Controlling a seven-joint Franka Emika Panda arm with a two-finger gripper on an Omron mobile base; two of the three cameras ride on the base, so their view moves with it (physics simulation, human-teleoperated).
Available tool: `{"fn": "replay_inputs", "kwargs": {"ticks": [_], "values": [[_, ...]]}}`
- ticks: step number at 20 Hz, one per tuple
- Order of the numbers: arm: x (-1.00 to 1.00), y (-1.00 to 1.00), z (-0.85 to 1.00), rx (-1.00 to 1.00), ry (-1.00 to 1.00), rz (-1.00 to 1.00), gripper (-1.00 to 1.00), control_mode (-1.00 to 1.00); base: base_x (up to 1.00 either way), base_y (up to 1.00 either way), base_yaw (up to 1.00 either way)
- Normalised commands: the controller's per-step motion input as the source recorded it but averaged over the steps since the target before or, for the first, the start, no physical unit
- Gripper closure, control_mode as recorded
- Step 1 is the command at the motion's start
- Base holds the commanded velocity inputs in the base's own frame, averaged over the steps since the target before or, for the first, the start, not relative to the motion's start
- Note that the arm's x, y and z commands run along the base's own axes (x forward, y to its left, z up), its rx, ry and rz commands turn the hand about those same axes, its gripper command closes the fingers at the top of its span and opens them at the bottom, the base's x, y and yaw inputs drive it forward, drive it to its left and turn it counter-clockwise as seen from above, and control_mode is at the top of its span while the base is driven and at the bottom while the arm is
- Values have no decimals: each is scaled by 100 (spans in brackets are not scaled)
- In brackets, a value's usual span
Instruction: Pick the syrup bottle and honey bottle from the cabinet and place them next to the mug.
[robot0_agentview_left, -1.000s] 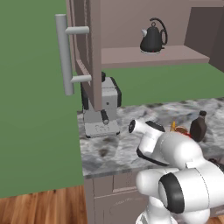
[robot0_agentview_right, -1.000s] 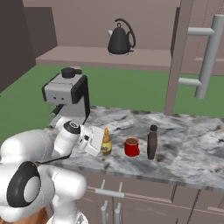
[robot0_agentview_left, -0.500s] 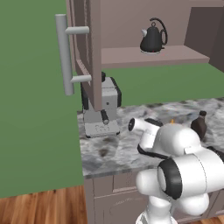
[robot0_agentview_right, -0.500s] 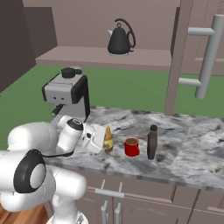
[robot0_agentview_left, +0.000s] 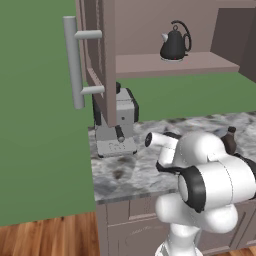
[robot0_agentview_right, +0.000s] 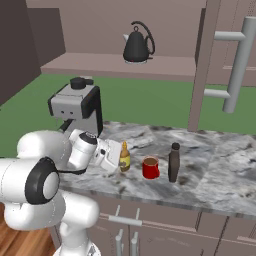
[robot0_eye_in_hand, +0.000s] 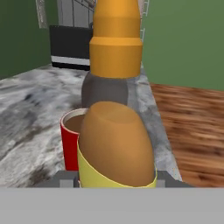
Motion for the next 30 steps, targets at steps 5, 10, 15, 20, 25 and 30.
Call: {"fn": "replay_inputs", "kwargs": {"ticks": [5,10,15,20,25,30], "values": [[0,-3,-11,0,0,0,100,-100,0,0,0],[0,-5,-17,0,0,0,100,-100,0,0,0],[2,-3,-20,0,0,0,100,-100,0,0,0],[9,0,-19,0,0,0,100,-100,0,0,0],[11,0,-18,0,0,0,100,-100,0,0,0],[16,0,-2,0,-1,0,100,-100,0,0,0]]}}
